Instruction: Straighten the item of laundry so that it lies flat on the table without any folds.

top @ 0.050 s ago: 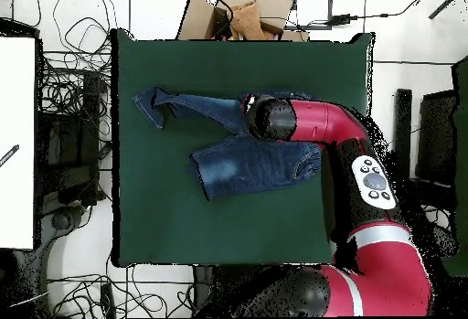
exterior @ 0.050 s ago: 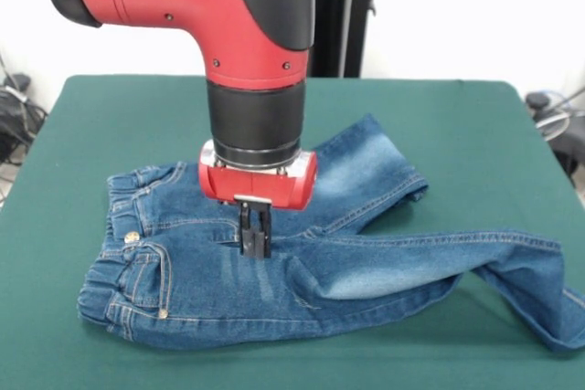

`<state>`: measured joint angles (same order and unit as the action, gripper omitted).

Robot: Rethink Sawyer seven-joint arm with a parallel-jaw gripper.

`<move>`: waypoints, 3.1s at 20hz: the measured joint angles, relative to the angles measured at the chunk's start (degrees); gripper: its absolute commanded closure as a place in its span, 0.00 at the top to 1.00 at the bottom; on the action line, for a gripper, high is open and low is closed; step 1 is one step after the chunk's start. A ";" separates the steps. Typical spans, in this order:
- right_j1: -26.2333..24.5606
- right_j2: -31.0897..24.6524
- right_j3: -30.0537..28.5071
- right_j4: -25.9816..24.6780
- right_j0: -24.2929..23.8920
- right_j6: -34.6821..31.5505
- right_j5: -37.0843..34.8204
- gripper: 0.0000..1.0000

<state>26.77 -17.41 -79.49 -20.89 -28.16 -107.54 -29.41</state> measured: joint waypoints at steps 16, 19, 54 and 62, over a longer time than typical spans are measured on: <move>-6.05 0.00 6.79 -0.01 0.32 0.00 0.13 0.00; -6.65 0.00 7.64 -0.01 0.32 0.00 0.13 0.00; -6.48 -0.21 7.49 -7.36 0.27 0.01 -0.90 0.00; -7.13 -0.22 6.62 -7.49 -0.06 0.01 0.37 0.00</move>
<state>19.63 -17.64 -72.87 -28.38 -28.22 -107.53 -29.04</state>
